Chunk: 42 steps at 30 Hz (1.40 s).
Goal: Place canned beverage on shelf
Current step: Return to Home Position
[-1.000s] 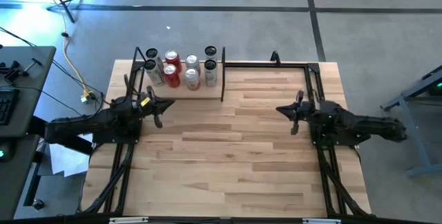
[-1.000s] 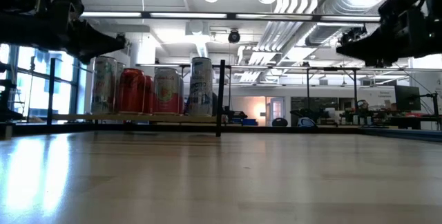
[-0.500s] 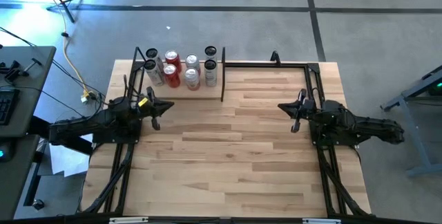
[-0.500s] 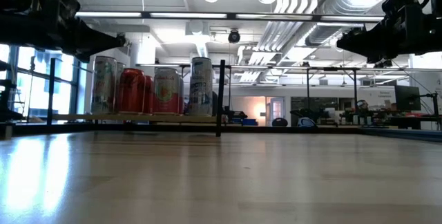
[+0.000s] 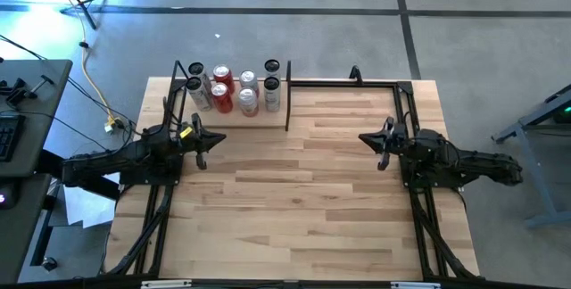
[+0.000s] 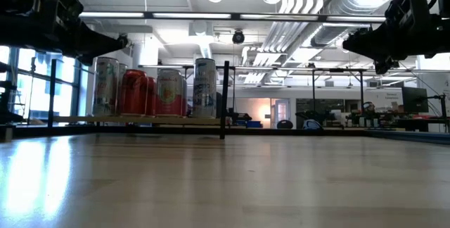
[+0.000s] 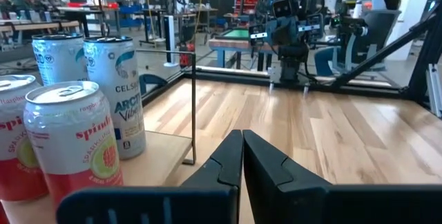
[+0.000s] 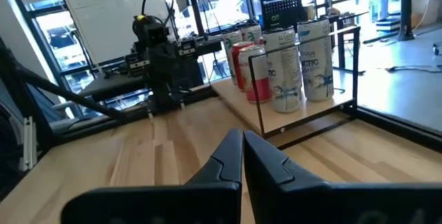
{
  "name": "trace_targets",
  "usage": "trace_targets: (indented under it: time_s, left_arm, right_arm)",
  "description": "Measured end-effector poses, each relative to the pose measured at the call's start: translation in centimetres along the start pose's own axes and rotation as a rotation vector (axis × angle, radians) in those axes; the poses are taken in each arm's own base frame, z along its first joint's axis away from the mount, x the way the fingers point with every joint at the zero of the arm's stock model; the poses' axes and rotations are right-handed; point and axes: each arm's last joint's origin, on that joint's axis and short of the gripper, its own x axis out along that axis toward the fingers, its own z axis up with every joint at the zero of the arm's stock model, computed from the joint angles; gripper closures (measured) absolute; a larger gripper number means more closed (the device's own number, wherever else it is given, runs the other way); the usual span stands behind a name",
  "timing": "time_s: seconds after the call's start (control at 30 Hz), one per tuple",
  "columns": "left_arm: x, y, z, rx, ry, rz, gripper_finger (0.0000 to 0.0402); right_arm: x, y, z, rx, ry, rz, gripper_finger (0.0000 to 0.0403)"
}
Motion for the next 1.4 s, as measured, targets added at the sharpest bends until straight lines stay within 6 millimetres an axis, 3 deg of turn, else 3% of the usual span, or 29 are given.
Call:
trace_targets:
  time_s: [1.4]
  left_arm:
    - [0.0, 0.0, 0.01, 0.0, -0.001, 0.0, 0.0396]
  right_arm:
    - [0.0, 0.0, -0.01, -0.014, 0.0, 0.0, 0.0402]
